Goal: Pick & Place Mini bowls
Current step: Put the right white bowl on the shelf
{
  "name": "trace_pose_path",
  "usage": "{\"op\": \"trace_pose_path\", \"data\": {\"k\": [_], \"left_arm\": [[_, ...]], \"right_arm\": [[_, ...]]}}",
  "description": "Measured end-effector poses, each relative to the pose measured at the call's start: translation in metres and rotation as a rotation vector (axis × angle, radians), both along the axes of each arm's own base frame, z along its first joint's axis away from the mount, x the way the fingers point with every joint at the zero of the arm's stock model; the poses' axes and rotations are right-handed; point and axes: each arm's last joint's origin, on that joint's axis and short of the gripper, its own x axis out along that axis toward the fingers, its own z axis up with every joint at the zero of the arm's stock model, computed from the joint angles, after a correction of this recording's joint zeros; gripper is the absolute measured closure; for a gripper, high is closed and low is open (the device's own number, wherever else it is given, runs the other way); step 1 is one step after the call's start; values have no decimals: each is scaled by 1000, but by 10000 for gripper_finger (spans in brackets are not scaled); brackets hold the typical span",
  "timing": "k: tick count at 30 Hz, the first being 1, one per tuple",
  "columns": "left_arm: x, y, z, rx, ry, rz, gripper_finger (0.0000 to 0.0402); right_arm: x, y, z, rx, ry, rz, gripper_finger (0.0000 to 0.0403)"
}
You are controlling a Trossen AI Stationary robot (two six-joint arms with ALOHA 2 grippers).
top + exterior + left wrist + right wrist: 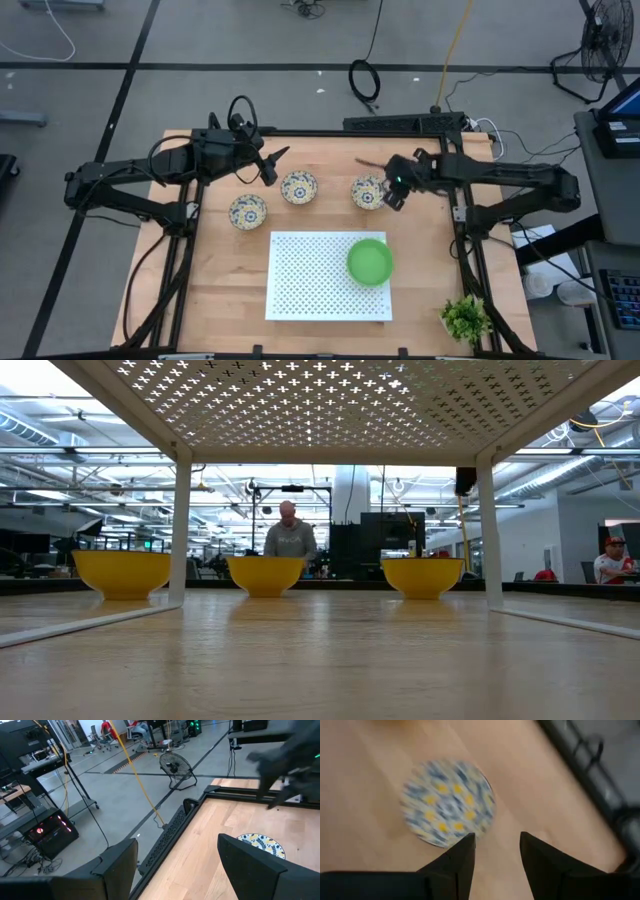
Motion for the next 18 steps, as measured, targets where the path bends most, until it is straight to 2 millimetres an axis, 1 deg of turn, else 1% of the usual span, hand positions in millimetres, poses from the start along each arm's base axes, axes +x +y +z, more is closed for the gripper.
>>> {"op": "trace_pose_path", "data": {"k": [2, 5, 8, 13, 18], "left_arm": [[0, 0, 0, 0, 0, 0, 128], [0, 0, 0, 0, 0, 0, 128], [0, 0, 0, 0, 0, 0, 128], [0, 0, 0, 0, 0, 0, 128], [0, 0, 0, 0, 0, 0, 128]], "right_arm": [[-5, -17, -17, 84, -12, -49, 257], [-12, -36, -38, 205, -76, -88, 257], [-17, -50, -52, 259, -142, -105, 257], [-27, -64, -71, 250, -182, -174, 257], [-31, -69, -84, 274, -237, -177, 257]]}}
